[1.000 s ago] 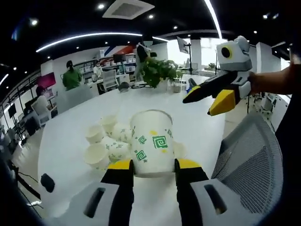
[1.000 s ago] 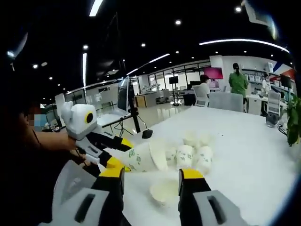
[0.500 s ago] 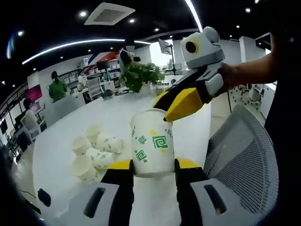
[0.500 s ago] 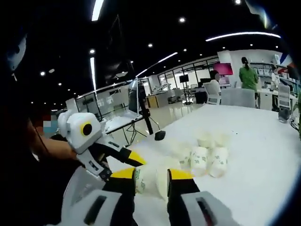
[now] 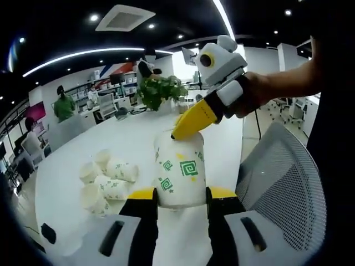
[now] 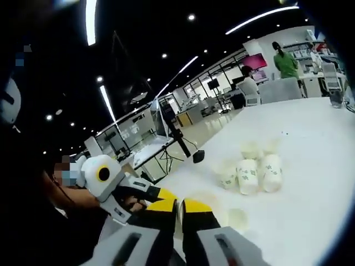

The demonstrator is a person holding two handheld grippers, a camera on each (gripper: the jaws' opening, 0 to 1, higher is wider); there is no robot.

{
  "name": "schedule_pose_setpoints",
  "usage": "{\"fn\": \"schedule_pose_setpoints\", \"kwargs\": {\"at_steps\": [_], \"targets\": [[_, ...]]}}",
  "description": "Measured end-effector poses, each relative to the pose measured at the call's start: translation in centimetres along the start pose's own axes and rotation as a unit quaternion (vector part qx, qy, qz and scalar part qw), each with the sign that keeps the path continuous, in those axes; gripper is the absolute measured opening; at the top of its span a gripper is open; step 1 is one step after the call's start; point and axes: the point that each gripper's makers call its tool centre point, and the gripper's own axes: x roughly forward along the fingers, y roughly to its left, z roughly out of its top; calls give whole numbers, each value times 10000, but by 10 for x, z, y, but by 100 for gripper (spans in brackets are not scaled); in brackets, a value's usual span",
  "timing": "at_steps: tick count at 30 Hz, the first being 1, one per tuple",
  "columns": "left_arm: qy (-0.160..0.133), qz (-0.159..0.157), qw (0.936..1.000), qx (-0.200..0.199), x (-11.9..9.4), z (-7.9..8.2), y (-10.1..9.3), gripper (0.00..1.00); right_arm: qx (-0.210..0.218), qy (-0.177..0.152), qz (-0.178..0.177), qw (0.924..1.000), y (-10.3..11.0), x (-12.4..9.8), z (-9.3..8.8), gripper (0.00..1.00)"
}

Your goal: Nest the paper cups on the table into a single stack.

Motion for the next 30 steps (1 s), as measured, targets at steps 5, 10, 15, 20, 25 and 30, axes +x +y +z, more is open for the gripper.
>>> {"fn": "schedule_pose_setpoints", "kwargs": {"at_steps": [5,10,15,20,25,30], "targets": [[-5,-63,10000,53,1,-2,-3,32,126,42,80,9999,6,1,-2,0],[10,-74,9999,69,2,-3,-3,33,96,48,43,9999,9,3,-3,0],[-220,-14,9994,-269,2,0,1,45,12,12,28,10000,12,3,-1,0],[-282,135,9992,-252,-2,-3,5,57,-225,-44,-92,9997,11,1,7,0],[-452,294,9977,-416,-10,-3,10,67,-556,-41,-291,9980,8,-1,13,0],[-490,449,9962,-565,-18,-7,15,76,-812,19,-532,9953,-1,-2,18,0]]}}
